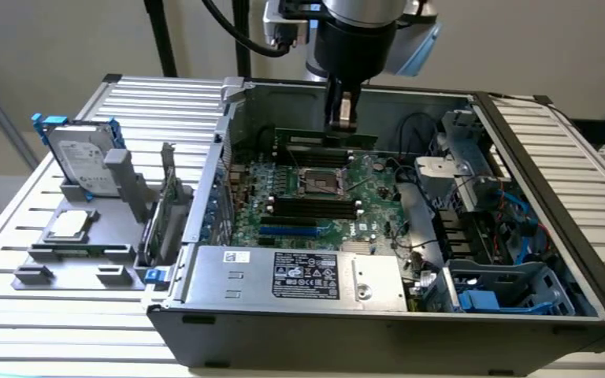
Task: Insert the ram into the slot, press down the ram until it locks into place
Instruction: 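Insert the ram into the slot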
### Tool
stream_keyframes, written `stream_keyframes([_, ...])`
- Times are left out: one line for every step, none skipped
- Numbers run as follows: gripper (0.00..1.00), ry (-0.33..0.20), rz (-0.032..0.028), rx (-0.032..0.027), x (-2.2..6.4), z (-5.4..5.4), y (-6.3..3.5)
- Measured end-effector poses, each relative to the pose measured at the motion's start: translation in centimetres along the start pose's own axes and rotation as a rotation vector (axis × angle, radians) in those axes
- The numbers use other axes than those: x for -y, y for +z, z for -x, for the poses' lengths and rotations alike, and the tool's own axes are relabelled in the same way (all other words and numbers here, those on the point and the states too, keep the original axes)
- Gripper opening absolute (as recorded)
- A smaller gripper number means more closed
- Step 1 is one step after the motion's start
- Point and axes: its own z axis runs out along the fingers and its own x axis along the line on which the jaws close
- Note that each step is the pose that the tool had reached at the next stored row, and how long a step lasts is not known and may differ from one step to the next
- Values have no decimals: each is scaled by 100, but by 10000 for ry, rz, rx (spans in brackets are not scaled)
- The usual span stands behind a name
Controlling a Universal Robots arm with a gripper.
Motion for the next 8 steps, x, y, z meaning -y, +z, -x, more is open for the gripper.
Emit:
stream_keyframes([14,0,0,-10,0,-8,14])
stream_keyframes([14,-1,-1,-18,1,-16,30])
stream_keyframes([14,-4,-1,-18,1,-22,48])
stream_keyframes([14,-3,-1,-19,2,-26,65])
stream_keyframes([14,-4,-1,-19,3,-30,83])
stream_keyframes([14,-5,-1,-20,3,-33,100])
stream_keyframes([14,-5,-1,-19,4,-37,118])
stream_keyframes([14,-6,-1,-19,4,-39,136])
